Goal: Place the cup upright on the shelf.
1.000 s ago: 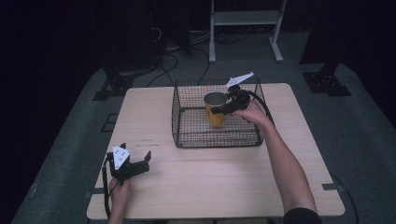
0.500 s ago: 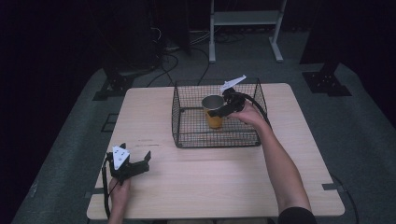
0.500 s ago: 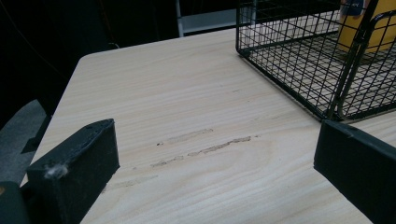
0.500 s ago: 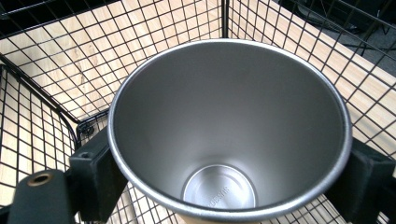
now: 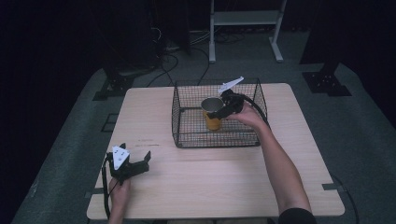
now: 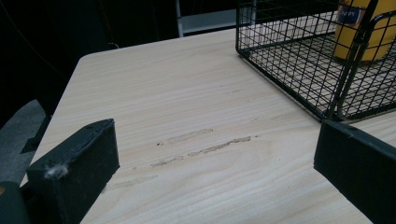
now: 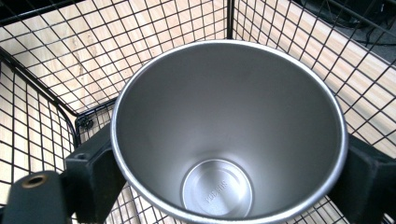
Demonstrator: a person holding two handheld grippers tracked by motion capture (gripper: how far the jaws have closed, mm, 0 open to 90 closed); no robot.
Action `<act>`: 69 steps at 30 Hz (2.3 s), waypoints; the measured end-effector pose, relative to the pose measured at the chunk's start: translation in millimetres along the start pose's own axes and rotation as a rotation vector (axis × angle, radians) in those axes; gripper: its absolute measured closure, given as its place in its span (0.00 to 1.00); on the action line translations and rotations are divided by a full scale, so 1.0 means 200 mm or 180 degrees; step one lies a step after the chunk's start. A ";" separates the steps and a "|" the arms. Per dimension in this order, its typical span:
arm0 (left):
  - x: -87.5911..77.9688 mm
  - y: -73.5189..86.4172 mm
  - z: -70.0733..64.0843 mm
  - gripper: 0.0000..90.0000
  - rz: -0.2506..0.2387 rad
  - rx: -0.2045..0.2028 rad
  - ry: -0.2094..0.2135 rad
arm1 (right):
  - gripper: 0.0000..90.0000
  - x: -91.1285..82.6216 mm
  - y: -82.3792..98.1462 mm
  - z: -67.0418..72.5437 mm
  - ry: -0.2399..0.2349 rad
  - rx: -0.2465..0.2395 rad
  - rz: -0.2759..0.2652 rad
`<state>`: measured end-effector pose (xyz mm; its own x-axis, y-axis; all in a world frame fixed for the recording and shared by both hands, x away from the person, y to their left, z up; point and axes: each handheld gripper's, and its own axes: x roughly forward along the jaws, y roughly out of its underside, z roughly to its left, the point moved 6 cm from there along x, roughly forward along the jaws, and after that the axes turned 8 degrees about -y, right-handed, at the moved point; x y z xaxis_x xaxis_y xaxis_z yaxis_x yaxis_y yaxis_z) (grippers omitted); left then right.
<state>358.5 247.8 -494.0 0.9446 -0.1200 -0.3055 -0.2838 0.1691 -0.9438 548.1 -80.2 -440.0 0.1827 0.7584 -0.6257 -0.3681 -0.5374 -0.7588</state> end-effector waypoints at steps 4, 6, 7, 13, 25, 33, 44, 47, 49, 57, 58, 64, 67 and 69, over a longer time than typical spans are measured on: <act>0.00 0.00 0.00 0.00 0.0000 0.0004 0.0000 | 0.11 0.00 0.00 0.01 0.0024 -0.0031 0.0033; 0.00 0.00 0.00 0.00 0.0000 0.0003 0.0000 | 0.09 0.00 0.00 0.01 0.0027 -0.0042 0.0017; 0.00 0.00 0.00 0.00 0.0001 0.0003 0.0000 | 0.09 -0.01 0.00 0.01 0.0031 -0.0040 0.0007; 0.00 0.00 0.00 0.00 -0.0001 0.0003 0.0001 | 0.04 -0.01 -0.01 0.01 0.0107 -0.0100 -0.0047; 0.00 0.00 0.00 0.00 -0.0001 0.0008 0.0002 | 0.02 -0.07 -0.07 0.04 0.0111 -0.0102 -0.0320; 0.00 0.00 0.00 0.00 0.0002 0.0014 -0.0004 | 0.02 -0.17 -0.14 0.07 0.0137 -0.0097 -0.0548; 0.00 0.00 0.00 0.00 -0.0021 0.0023 0.0001 | 0.03 -0.29 -0.15 0.18 0.0068 -0.0071 -0.0662; 0.00 0.00 -0.01 0.00 -0.0018 0.0035 0.0008 | 0.03 -0.31 -0.15 0.20 0.0082 -0.0093 -0.0668; 0.00 0.00 -0.01 0.00 -0.0015 0.0037 0.0010 | 0.03 -0.32 -0.14 0.22 0.0062 -0.0069 -0.0679; 0.00 0.00 -0.01 0.00 -0.0018 0.0042 0.0009 | 0.03 -0.40 -0.12 0.25 0.0073 -0.0056 -0.0708; 0.00 0.00 -0.01 0.00 -0.0017 0.0042 0.0010 | 0.03 -0.41 -0.12 0.25 0.0085 -0.0067 -0.0718; 0.00 0.00 -0.01 0.00 -0.0015 0.0049 0.0010 | 0.03 -0.49 -0.09 0.28 0.0100 -0.0067 -0.0764; 0.00 0.00 -0.01 0.00 -0.0018 0.0051 0.0009 | 0.03 -0.52 -0.06 0.31 0.0107 -0.0091 -0.0762; 0.00 0.00 -0.01 0.00 -0.0016 0.0051 0.0009 | 0.03 -0.54 -0.04 0.33 0.0089 -0.0083 -0.0743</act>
<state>358.2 245.8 -493.9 0.9455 -0.1236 -0.3013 -0.2765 0.1842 -0.9432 472.0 -133.1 -355.2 0.2854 0.8528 -0.4374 -0.2894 -0.3583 -0.8876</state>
